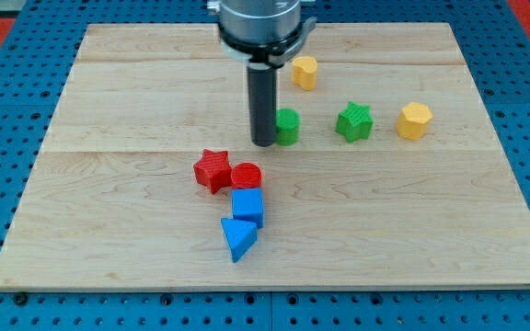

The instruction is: Separate red blocks and the blue blocks

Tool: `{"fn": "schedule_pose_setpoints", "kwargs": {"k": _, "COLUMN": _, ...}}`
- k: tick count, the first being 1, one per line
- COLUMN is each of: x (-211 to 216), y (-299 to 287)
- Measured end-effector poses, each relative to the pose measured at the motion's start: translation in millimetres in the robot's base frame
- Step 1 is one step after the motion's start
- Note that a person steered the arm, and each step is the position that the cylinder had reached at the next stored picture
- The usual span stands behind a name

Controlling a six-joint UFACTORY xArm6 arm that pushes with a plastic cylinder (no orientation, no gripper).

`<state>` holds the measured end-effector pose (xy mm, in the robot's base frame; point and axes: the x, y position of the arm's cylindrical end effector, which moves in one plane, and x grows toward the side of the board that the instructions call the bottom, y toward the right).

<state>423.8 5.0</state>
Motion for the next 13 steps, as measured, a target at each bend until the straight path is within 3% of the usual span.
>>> {"fn": "schedule_pose_setpoints", "kwargs": {"k": 1, "x": 16.2, "y": -4.1}}
{"fn": "schedule_pose_setpoints", "kwargs": {"k": 2, "x": 42.3, "y": 74.5}}
{"fn": "schedule_pose_setpoints", "kwargs": {"k": 3, "x": 90.5, "y": 60.5}}
{"fn": "schedule_pose_setpoints", "kwargs": {"k": 4, "x": 104.5, "y": -21.0}}
{"fn": "schedule_pose_setpoints", "kwargs": {"k": 5, "x": 87.3, "y": -88.6}}
{"fn": "schedule_pose_setpoints", "kwargs": {"k": 6, "x": 72.7, "y": -111.7}}
{"fn": "schedule_pose_setpoints", "kwargs": {"k": 8, "x": 72.1, "y": -93.6}}
{"fn": "schedule_pose_setpoints", "kwargs": {"k": 10, "x": 23.4, "y": -86.6}}
{"fn": "schedule_pose_setpoints", "kwargs": {"k": 13, "x": 37.5, "y": -3.3}}
